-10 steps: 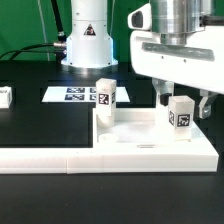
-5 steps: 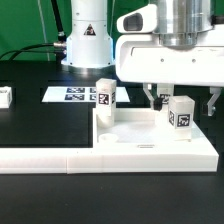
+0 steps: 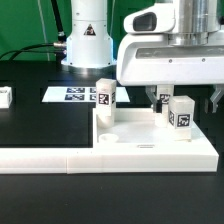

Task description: Assemble square table

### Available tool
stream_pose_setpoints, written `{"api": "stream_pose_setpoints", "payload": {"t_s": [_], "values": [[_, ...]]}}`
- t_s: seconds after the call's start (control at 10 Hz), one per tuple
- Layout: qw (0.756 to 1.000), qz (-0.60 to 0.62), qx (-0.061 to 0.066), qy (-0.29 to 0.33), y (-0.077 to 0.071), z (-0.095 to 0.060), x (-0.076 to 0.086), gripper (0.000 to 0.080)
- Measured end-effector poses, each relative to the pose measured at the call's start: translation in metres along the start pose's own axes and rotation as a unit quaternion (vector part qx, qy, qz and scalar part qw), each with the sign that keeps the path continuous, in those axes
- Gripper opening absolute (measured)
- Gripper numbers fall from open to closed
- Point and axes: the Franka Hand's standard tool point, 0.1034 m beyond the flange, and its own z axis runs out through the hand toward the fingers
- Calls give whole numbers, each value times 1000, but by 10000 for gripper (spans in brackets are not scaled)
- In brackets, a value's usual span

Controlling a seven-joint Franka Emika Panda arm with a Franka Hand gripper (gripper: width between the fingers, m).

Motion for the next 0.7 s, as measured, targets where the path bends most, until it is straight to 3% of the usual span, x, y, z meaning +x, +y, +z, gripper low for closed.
{"api": "stream_pose_setpoints", "payload": {"t_s": [0.2,0.4,0.5,0.6,0.7], "values": [[999,-46,0,-1,1,1,0,649],[999,-44,0,-1,1,1,0,403],[999,-44,0,-1,2,1,0,403],[999,-39,0,-1,2,1,0,288],[1000,-27,0,-1,3,1,0,289]]}}
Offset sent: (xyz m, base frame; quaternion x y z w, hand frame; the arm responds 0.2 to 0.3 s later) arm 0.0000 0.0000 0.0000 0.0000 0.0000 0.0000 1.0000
